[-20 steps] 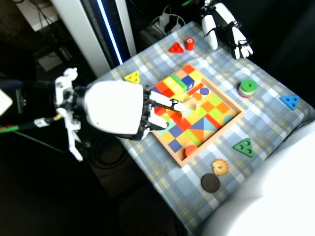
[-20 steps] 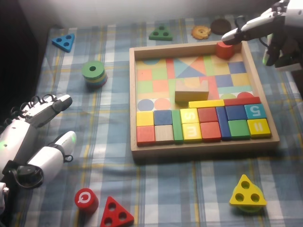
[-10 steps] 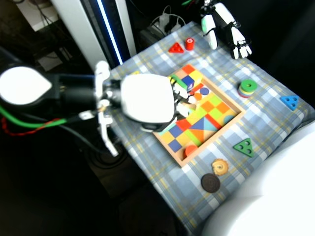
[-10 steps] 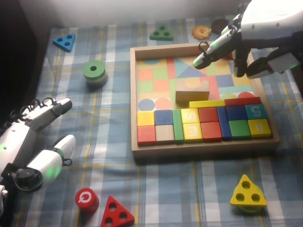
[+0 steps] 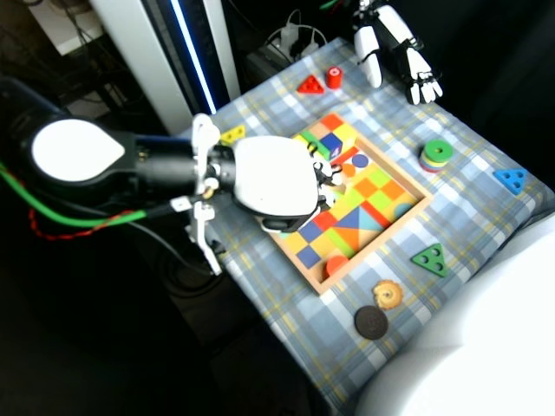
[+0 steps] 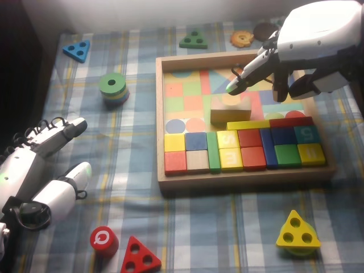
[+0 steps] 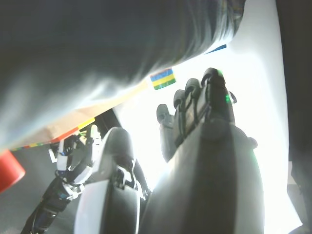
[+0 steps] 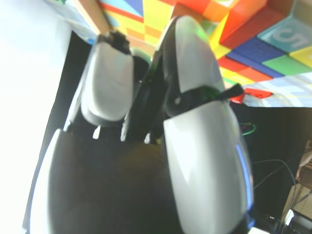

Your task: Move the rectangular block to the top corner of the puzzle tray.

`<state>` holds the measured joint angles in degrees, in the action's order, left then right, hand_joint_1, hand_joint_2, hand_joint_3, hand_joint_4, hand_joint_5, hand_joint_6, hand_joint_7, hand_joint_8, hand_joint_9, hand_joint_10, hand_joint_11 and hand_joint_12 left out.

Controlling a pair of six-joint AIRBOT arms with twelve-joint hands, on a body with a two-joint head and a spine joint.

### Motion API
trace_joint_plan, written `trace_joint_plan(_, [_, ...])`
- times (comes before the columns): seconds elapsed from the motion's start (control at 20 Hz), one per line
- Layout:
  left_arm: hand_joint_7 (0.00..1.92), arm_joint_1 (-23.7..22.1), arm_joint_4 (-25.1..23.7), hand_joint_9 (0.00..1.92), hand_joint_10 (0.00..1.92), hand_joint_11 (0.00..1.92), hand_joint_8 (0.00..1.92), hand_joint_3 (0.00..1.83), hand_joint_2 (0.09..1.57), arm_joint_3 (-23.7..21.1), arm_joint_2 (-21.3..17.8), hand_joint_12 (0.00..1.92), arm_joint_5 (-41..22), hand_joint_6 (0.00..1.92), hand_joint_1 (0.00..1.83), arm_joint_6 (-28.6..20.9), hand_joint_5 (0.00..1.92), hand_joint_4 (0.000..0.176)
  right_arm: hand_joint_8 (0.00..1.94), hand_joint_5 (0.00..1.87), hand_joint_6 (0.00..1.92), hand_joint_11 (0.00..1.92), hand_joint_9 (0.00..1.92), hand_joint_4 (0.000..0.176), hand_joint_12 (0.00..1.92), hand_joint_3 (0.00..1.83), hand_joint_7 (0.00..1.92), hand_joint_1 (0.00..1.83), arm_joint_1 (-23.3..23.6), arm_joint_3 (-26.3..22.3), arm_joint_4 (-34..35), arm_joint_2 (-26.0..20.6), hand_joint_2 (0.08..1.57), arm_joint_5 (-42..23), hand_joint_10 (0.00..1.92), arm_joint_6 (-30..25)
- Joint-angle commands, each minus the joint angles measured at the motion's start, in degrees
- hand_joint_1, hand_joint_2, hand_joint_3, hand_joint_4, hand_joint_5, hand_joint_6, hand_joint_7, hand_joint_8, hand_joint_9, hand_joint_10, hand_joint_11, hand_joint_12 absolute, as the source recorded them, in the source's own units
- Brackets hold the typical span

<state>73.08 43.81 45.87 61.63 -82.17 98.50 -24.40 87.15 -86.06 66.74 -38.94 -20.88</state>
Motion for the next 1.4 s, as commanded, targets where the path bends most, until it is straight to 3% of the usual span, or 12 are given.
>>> trace_joint_plan(0.0, [0.24, -0.41, -2.52, 0.12, 0.0, 0.0, 0.0, 0.0, 1.4, 0.16, -0.39, 0.0, -6.2, 0.01, 0.67, -0.38, 0.41, 0.04, 1.94, 0.5, 0.0, 1.51, 1.45, 0.0, 1.92, 0.01, 1.3, 1.55, 1.02, -0.02, 2.7, 0.08, 1.19, -1.29, 1.92, -0.45])
trace_joint_plan(0.25, [0.23, -0.44, -2.65, 0.12, 0.0, 0.0, 0.0, 0.0, 1.4, 0.11, -0.49, 0.0, -6.02, 0.0, 0.66, -0.38, 0.41, 0.049, 1.94, 0.54, 0.01, 1.53, 1.48, 0.0, 1.92, 0.0, 1.31, 1.56, 0.87, -0.4, 1.26, 0.17, 1.17, -1.29, 1.92, -0.89])
trace_joint_plan(0.35, [0.23, -0.44, -2.82, 0.13, 0.01, 0.0, 0.0, 0.0, 1.4, 0.1, -0.49, 0.0, -5.74, 0.0, 0.68, -0.38, 0.42, 0.041, 1.94, 0.57, 0.01, 1.58, 1.53, 0.0, 1.92, 0.0, 1.36, 1.61, 0.57, -0.44, 0.46, 0.47, 1.16, -1.29, 1.92, -1.2])
trace_joint_plan(0.45, [0.22, -0.5, -2.93, 0.12, 0.0, 0.0, 0.0, 0.0, 1.41, 0.12, -0.49, 0.0, -5.71, 0.0, 0.62, -0.38, 0.41, 0.055, 1.94, 0.57, 0.01, 1.59, 1.54, 0.0, 1.92, 0.0, 1.36, 1.6, 0.21, -0.43, 0.0, 0.65, 1.16, -1.28, 1.92, -1.36])
trace_joint_plan(0.55, [0.24, -0.58, -2.97, 0.14, 0.01, 0.0, 0.01, 0.0, 1.4, 0.13, -0.49, 0.0, -5.71, 0.01, 0.66, -0.38, 0.43, 0.043, 1.94, 0.58, 0.01, 1.61, 1.56, 0.0, 1.92, 0.0, 1.37, 1.62, -0.33, -0.42, -0.4, 0.73, 1.16, -0.92, 1.92, -1.36])
trace_joint_plan(0.65, [0.24, -0.59, -3.03, 0.14, 0.01, 0.0, 0.0, 0.0, 1.4, 0.1, -0.51, 0.0, -5.71, 0.0, 0.67, -0.38, 0.43, 0.052, 1.94, 0.59, 0.01, 1.61, 1.56, 0.0, 1.92, 0.0, 1.38, 1.61, -0.77, -0.42, -1.31, 0.73, 1.16, -0.38, 1.92, -1.36])
trace_joint_plan(0.7, [0.24, -0.58, -3.03, 0.14, 0.01, 0.0, 0.0, 0.0, 1.38, 0.1, -0.54, 0.0, -5.68, 0.0, 0.72, -0.38, 0.42, 0.057, 1.94, 0.6, 0.01, 1.62, 1.56, 0.028, 1.92, 0.0, 1.37, 1.56, -0.82, -0.43, -2.22, 0.73, 1.17, 0.29, 1.92, -1.42])
trace_joint_plan(0.75, [0.24, -0.58, -3.03, 0.14, 0.01, 0.0, 0.0, 0.0, 1.39, 0.1, -0.54, 0.0, -5.66, 0.0, 0.72, -0.38, 0.43, 0.05, 1.94, 0.58, 0.0, 1.61, 1.55, 0.012, 1.92, 0.0, 1.36, 1.57, -0.82, -0.4, -2.47, 0.73, 1.17, 0.63, 1.92, -1.42])
trace_joint_plan(0.95, [0.24, -0.62, -3.08, 0.14, 0.0, 0.0, 0.0, 0.0, 1.39, 0.08, -0.54, 0.0, -5.53, 0.0, 0.73, -0.39, 0.43, 0.055, 1.94, 0.57, 0.0, 1.57, 1.54, 0.013, 1.92, 0.0, 1.34, 1.55, -0.82, 0.34, -3.7, 0.69, 1.17, 1.63, 1.92, -3.71])
trace_joint_plan(1.0, [0.24, -0.62, -3.09, 0.14, 0.0, 0.0, 0.0, 0.0, 1.4, 0.07, -0.54, 0.0, -5.46, 0.0, 0.65, -0.39, 0.41, 0.066, 1.94, 0.53, 0.0, 1.59, 1.56, 0.0, 1.92, 0.01, 1.33, 1.57, -0.82, 0.32, -4.01, 0.51, 1.19, 1.94, 1.92, -4.09])
trace_joint_plan(1.1, [0.23, -0.6, -3.07, 0.13, 0.0, 0.0, 0.0, 0.0, 1.4, 0.05, -0.54, 0.0, -5.24, 0.0, 0.67, -0.39, 0.41, 0.055, 1.94, 0.48, 0.01, 1.5, 1.47, 0.0, 1.92, 0.01, 1.24, 1.54, -0.82, 0.16, -4.35, -0.58, 1.2, 2.89, 1.92, -4.14])
trace_joint_plan(1.35, [0.23, -0.65, -3.07, 0.13, 0.0, 0.0, 0.0, 0.01, 1.42, 0.03, -0.54, 0.0, -4.99, 0.0, 0.59, -0.39, 0.4, 0.077, 1.94, 0.45, 0.0, 1.42, 1.37, 0.0, 1.92, 0.0, 1.21, 1.52, -0.82, 0.18, -5.06, -1.94, 1.21, 4.59, 1.92, -4.27])
